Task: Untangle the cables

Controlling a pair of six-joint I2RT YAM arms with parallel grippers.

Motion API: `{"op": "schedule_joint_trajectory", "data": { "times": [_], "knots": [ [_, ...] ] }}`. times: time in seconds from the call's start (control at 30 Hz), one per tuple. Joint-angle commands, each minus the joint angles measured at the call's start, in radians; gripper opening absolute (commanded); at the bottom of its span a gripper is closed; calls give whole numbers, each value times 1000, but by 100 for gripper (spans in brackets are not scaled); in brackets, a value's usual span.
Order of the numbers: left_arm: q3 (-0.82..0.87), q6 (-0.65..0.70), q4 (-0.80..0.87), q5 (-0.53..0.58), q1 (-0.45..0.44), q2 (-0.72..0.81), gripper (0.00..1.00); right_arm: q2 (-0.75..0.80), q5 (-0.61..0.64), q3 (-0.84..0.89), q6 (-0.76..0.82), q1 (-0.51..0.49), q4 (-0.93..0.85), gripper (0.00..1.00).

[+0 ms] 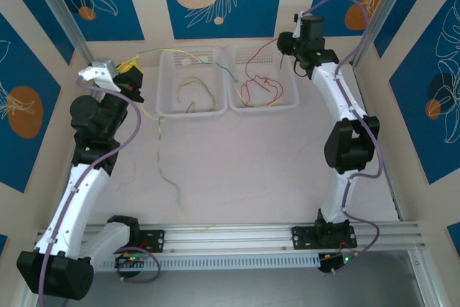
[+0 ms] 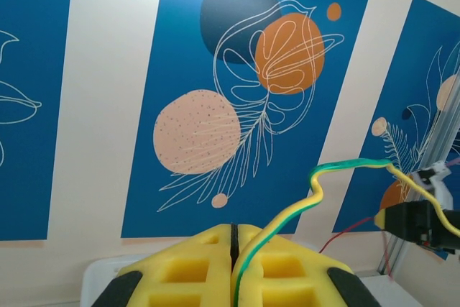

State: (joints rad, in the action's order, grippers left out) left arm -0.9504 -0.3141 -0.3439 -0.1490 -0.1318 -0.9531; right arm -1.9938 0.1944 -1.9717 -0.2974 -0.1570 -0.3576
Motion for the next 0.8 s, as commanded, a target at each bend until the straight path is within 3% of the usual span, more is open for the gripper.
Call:
{"op": "schedule_joint_trajectory", "data": {
  "times": [0.0, 0.07, 0.2, 0.43, 0.5, 0.63, 0.77],
  "knots": [
    [1, -16, -51, -4, 8, -2, 0, -5, 2, -35, 46, -31, -121, 57],
    [0, -8, -48, -10, 8, -11, 0, 48, 21, 38, 59, -41, -83, 68],
    [-13, 7, -50, -46, 8, -40, 0, 185, 50, 139, 76, -42, -55, 75],
    [-32, 51, -81, -161, 0, -114, 0, 466, 92, 284, 258, -103, 32, 91],
    [-44, 78, -81, -216, -5, -136, 0, 526, -13, 288, 281, -102, 19, 96],
    [-76, 146, -65, -336, -31, -180, 0, 556, -389, 254, 322, -121, -52, 99],
    [-93, 211, -44, -348, -79, -207, 0, 547, -508, 271, 460, -225, -67, 99]
  ]
}}
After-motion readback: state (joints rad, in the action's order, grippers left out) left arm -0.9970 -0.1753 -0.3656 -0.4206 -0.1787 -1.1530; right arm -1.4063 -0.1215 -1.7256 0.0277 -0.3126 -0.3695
